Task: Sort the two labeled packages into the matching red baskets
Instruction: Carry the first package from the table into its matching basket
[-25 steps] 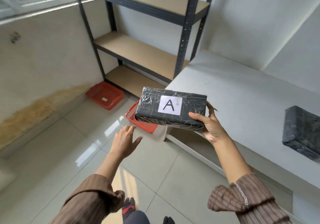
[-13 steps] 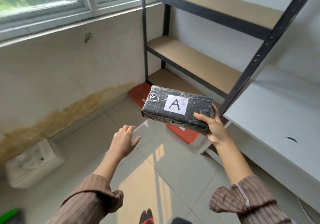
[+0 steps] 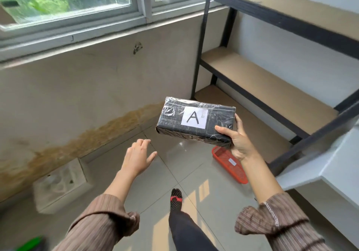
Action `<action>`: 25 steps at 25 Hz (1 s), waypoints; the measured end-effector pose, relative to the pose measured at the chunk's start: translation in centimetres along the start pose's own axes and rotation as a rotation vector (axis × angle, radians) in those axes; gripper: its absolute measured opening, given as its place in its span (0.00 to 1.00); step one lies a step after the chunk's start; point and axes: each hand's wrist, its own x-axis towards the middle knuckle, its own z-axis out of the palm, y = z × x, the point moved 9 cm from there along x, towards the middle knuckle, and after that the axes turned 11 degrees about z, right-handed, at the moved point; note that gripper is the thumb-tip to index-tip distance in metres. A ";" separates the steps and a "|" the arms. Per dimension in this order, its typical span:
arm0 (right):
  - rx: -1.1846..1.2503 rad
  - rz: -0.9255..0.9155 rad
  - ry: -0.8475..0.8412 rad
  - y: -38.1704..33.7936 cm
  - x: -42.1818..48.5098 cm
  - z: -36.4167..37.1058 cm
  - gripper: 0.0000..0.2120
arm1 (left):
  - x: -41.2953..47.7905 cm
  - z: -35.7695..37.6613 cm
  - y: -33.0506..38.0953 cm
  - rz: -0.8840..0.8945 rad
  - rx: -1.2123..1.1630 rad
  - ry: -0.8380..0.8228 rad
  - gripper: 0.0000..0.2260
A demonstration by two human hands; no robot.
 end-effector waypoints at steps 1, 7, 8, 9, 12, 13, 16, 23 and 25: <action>-0.014 0.002 -0.006 -0.3 1.7 0.8 0.43 | 1.6 -0.4 -0.8 0.006 0.009 -0.005 0.24; -0.124 0.001 -0.072 -3.8 11.1 4.6 0.42 | 12.1 -2.8 -4.5 0.049 0.042 -0.069 0.26; -0.135 -0.005 -0.083 -4.4 12.4 5.1 0.41 | 13.9 -3.2 -5.0 0.057 0.054 -0.077 0.26; -0.142 -0.004 -0.084 -5.0 13.6 5.5 0.40 | 15.4 -3.6 -5.5 0.063 0.060 -0.085 0.26; -0.168 -0.008 -0.052 -6.4 16.7 6.1 0.40 | 19.7 -4.0 -6.7 0.082 0.089 -0.137 0.26; -0.171 -0.010 -0.042 -6.8 17.7 6.2 0.40 | 21.2 -4.1 -7.0 0.094 0.106 -0.153 0.27; -0.153 -0.006 -0.005 -7.5 20.6 6.5 0.40 | 26.0 -4.2 -7.9 0.137 0.129 -0.193 0.28; 0.008 -0.007 0.179 -6.7 26.3 6.3 0.42 | 37.8 -2.9 -9.1 0.371 0.181 -0.309 0.32; 0.080 -0.026 0.260 -5.9 27.8 6.1 0.42 | 40.9 -2.0 -9.8 0.457 0.211 -0.369 0.32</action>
